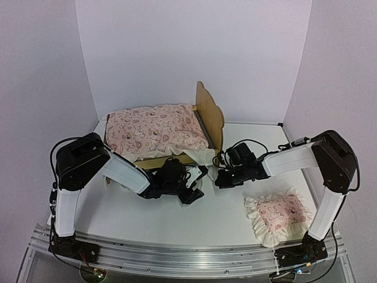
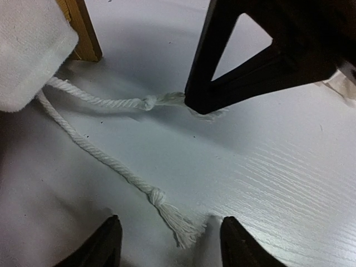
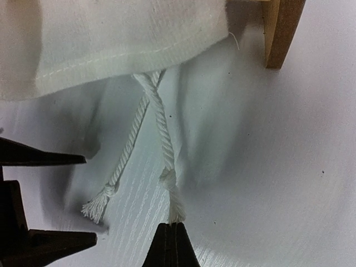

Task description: Set up the pet bed

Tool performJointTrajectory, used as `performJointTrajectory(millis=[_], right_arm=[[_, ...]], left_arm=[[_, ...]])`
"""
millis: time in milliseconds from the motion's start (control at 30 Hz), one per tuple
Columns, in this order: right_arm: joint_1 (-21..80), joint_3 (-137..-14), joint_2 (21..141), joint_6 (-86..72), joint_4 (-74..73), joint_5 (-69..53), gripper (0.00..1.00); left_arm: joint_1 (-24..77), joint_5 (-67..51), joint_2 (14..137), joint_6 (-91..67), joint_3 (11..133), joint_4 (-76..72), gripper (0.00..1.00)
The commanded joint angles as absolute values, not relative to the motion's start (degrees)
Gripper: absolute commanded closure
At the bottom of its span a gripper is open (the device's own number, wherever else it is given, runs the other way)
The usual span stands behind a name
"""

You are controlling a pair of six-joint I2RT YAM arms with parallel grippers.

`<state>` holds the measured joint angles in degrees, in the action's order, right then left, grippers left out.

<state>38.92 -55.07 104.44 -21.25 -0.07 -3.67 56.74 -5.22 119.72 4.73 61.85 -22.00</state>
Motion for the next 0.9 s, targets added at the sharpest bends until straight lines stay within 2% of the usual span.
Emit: performJointTrajectory(millis=[0, 167, 233, 267, 400, 533, 600, 667, 733, 867], right_arm=[[39.1, -54.6, 102.0, -20.6, 0.1, -5.2, 1.00], [39.1, -54.7, 102.3, -19.7, 0.1, -7.0, 1.00], [39.1, -54.3, 102.2, -19.6, 0.1, -8.3, 1.00], [39.1, -54.1, 102.0, -19.6, 0.1, -8.6, 1.00], [39.2, -54.2, 102.1, -19.8, 0.1, -12.8, 1.00], [39.9, -53.7, 102.8, -19.0, 1.1, -17.0, 0.94], [40.3, -52.7, 102.3, -18.0, 2.8, -18.4, 0.86], [40.4, -51.5, 100.8, -16.1, 3.5, -17.9, 0.69], [40.4, -49.7, 97.1, -12.8, 3.5, -14.7, 0.58], [40.3, -42.6, 88.0, -6.0, 7.8, -9.4, 0.48]], left_arm=[[57.7, -1.1, 122.9, 3.6, 65.9, -16.8, 0.51], [58.3, -1.4, 124.5, 3.8, 67.3, -16.3, 0.80], [58.4, -1.2, 124.6, 4.5, 68.1, -16.5, 0.97], [58.4, -0.8, 124.4, 5.1, 68.6, -16.3, 1.00], [57.2, -3.0, 120.3, 11.8, 69.6, -13.2, 1.00], [52.7, -14.5, 113.2, 15.6, 70.5, -9.1, 1.00], [51.9, -18.2, 112.1, 16.3, 71.9, -7.0, 1.00], [51.9, -20.3, 112.4, 15.2, 72.7, -6.1, 1.00], [51.9, -21.8, 113.1, 12.0, 72.8, -6.4, 1.00], [51.9, -24.9, 113.3, 8.6, 73.0, -6.2, 1.00]])
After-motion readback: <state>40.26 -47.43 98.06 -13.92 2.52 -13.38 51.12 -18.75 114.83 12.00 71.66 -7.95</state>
